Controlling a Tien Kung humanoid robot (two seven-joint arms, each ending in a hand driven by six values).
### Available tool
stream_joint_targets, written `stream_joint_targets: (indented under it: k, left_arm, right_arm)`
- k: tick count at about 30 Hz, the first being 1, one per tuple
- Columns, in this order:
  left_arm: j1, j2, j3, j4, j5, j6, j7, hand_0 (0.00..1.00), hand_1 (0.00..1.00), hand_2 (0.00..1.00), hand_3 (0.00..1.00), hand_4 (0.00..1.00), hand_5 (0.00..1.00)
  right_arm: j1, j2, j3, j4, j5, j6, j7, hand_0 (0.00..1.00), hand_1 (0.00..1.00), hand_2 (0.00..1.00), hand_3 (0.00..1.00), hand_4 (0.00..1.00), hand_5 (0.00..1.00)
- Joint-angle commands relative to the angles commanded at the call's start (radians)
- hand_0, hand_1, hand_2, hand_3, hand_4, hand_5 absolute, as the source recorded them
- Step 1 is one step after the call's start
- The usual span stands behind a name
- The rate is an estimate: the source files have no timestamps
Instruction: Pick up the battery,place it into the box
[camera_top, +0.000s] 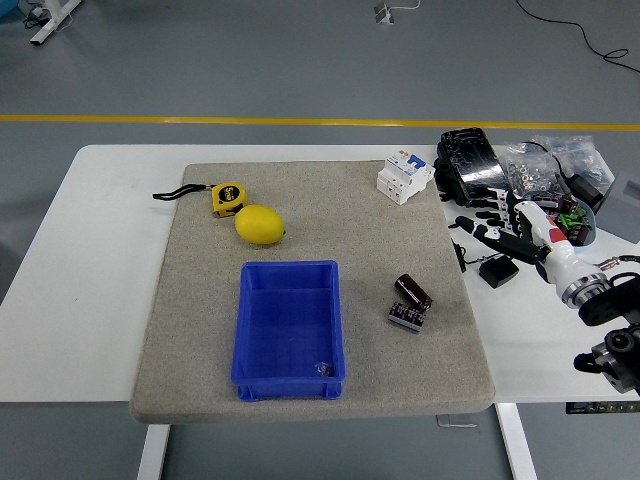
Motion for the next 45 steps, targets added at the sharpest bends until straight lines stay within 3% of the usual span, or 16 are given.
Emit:
stream_joint_targets:
  k: [6, 7, 12, 14, 18, 26, 45]
  left_arm:
    - [0.001, 0.001, -0.001, 0.0, 0.0, 0.001, 0.0, 0.58, 0.557, 0.596, 0.574, 0.634, 0.578]
    - [0.001, 0.001, -0.001, 0.001, 0.0, 0.001, 0.0, 0.578, 0.555, 0.596, 0.574, 0.633, 0.576]
    - [0.002, 0.002, -0.002, 0.001, 0.003, 0.002, 0.001, 0.578, 0.555, 0.596, 0.574, 0.633, 0.576]
    - [0.002, 0.002, -0.004, 0.0, 0.004, 0.001, 0.002, 0.578, 0.556, 0.596, 0.574, 0.633, 0.577]
    - [-0.001, 0.002, -0.003, 0.0, 0.005, 0.001, 0.003, 0.578, 0.556, 0.596, 0.574, 0.633, 0.577]
    - [-0.001, 0.001, 0.0, 0.0, 0.0, 0.001, 0.003, 0.581, 0.554, 0.596, 0.574, 0.633, 0.576]
    - [-0.004, 0.005, 0.01, -0.002, -0.012, 0.002, -0.002, 0.58, 0.553, 0.593, 0.572, 0.634, 0.574]
  right_arm:
    - [0.051, -0.054, -0.099, -0.037, -0.184, -0.018, 0.074, 0.807, 0.772, 0.811, 0.862, 0.998, 0.342]
    - [0.063, -0.064, -0.119, -0.046, -0.229, -0.022, 0.089, 0.798, 0.766, 0.815, 0.861, 0.955, 0.182]
    - [0.105, -0.088, -0.196, -0.065, -0.435, -0.023, 0.141, 0.798, 0.766, 0.815, 0.861, 0.955, 0.182]
    - [0.126, -0.096, -0.233, -0.072, -0.501, -0.029, 0.154, 0.777, 0.75, 0.811, 0.852, 0.914, 0.126]
    - [0.171, -0.11, -0.306, -0.085, -0.59, -0.04, 0.175, 0.777, 0.75, 0.811, 0.852, 0.914, 0.126]
    - [0.25, -0.098, -0.415, -0.118, -0.655, -0.027, 0.169, 0.774, 0.746, 0.808, 0.86, 0.898, 0.123]
    - [0.373, -0.035, -0.581, -0.194, -0.666, 0.032, 0.151, 0.774, 0.747, 0.811, 0.87, 0.905, 0.138]
